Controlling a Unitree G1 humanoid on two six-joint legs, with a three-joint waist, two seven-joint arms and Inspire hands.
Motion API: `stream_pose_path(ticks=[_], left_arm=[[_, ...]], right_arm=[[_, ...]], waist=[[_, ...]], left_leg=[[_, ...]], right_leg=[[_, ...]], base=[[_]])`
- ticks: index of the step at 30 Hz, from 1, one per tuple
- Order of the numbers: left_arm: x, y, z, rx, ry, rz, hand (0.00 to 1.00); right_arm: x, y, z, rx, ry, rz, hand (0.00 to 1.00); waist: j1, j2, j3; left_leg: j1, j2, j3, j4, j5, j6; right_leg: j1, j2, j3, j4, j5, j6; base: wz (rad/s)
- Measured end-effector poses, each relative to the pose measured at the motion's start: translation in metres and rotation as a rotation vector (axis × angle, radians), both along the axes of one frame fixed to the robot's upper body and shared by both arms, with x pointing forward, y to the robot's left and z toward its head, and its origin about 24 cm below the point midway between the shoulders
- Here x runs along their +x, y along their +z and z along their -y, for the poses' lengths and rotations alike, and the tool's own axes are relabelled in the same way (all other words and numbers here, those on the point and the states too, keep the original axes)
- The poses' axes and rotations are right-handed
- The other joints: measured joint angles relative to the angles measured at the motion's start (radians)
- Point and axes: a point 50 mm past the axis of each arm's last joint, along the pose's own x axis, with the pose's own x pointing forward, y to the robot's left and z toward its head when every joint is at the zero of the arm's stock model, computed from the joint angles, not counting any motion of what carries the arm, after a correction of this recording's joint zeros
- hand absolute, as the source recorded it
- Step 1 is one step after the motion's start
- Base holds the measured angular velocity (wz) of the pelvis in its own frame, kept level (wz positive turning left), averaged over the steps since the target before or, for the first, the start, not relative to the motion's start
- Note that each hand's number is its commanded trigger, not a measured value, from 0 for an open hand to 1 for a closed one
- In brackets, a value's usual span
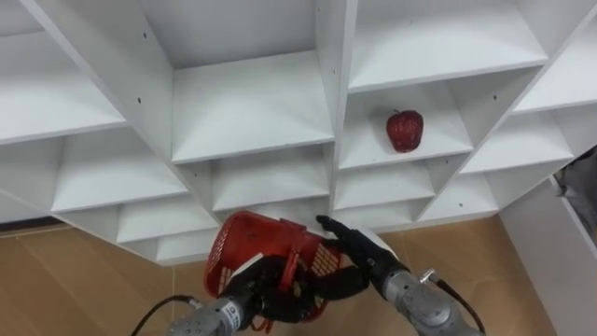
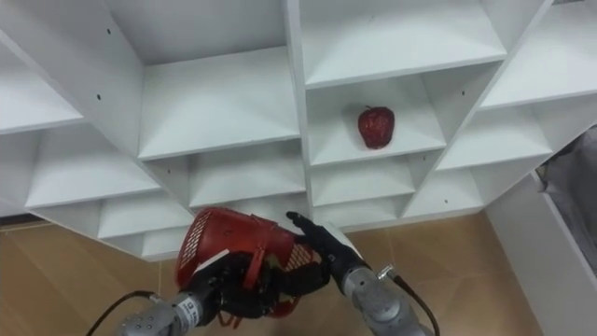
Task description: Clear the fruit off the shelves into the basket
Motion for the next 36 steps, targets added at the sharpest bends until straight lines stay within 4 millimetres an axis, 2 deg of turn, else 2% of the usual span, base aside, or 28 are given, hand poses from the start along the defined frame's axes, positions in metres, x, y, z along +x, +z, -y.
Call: stream_pose_path(ticks=[3,4,12,17,21,26,29,36], left_arm=[[-0.008,-0.004,-0.004,0.019,0.005,-0.018,1.0],[-0.01,-0.005,-0.008,0.02,0.023,-0.023,1.0],[-0.022,-0.01,-0.031,0.025,0.158,-0.047,1.0],[-0.03,-0.014,-0.036,0.054,0.183,-0.062,1.0],[-0.037,-0.016,-0.042,0.064,0.212,-0.079,1.0],[-0.047,-0.02,-0.044,0.072,0.227,-0.103,1.0],[-0.046,-0.019,-0.05,0.074,0.262,-0.099,1.0],[-0.048,-0.019,-0.059,0.099,0.316,-0.095,1.0]], right_arm=[[-0.006,-0.003,0.001,-0.002,-0.002,-0.016,0.0],[-0.007,-0.004,0.002,-0.004,-0.004,-0.018,0.0],[-0.014,0.007,0.02,-0.01,-0.038,0.044,0.0],[-0.01,0.017,0.028,-0.003,-0.104,0.099,0.0],[-0.007,0.026,0.03,0.013,-0.126,0.147,0.0],[-0.006,0.035,0.027,0.03,-0.128,0.191,0.0],[-0.003,0.039,0.03,0.027,-0.16,0.22,0.0],[0.001,0.045,0.042,0.011,-0.245,0.266,0.0]], waist=[[0.001,-0.006,-0.0077],[0.002,-0.012,-0.0137],[0.001,-0.029,-0.0256],[0.001,-0.04,-0.0255],[0.0,-0.048,-0.026],[0.0,-0.052,-0.0222],[0.001,-0.056,-0.0185],[0.0,-0.057,-0.018]], left_leg=[[0.034,0.002,0.0,-0.017,-0.001,-0.001],[0.046,0.002,-0.001,-0.026,-0.001,-0.002],[0.125,0.003,-0.001,-0.06,-0.004,-0.006],[0.196,0.0,-0.001,-0.09,-0.004,-0.007],[0.211,-0.001,-0.002,-0.097,-0.004,-0.007],[0.242,-0.001,-0.004,-0.105,-0.005,-0.009],[0.261,0.002,-0.005,-0.105,-0.014,-0.012],[0.277,0.003,-0.005,-0.104,-0.019,-0.012]], right_leg=[[0.036,0.004,0.0,-0.016,0.002,0.0],[0.041,0.005,0.003,-0.023,0.002,0.0],[0.121,0.013,0.004,-0.054,0.001,0.002],[0.176,0.015,0.011,-0.07,-0.007,0.007],[0.193,0.015,0.008,-0.08,-0.008,0.007],[0.237,0.016,0.004,-0.093,-0.009,0.008],[0.255,0.019,0.002,-0.102,-0.01,0.008],[0.27,0.021,0.005,-0.102,-0.011,0.009]], base=[[-0.02],[-0.04],[-0.02],[0.0],[0.01],[0.0],[0.0],[0.0]])
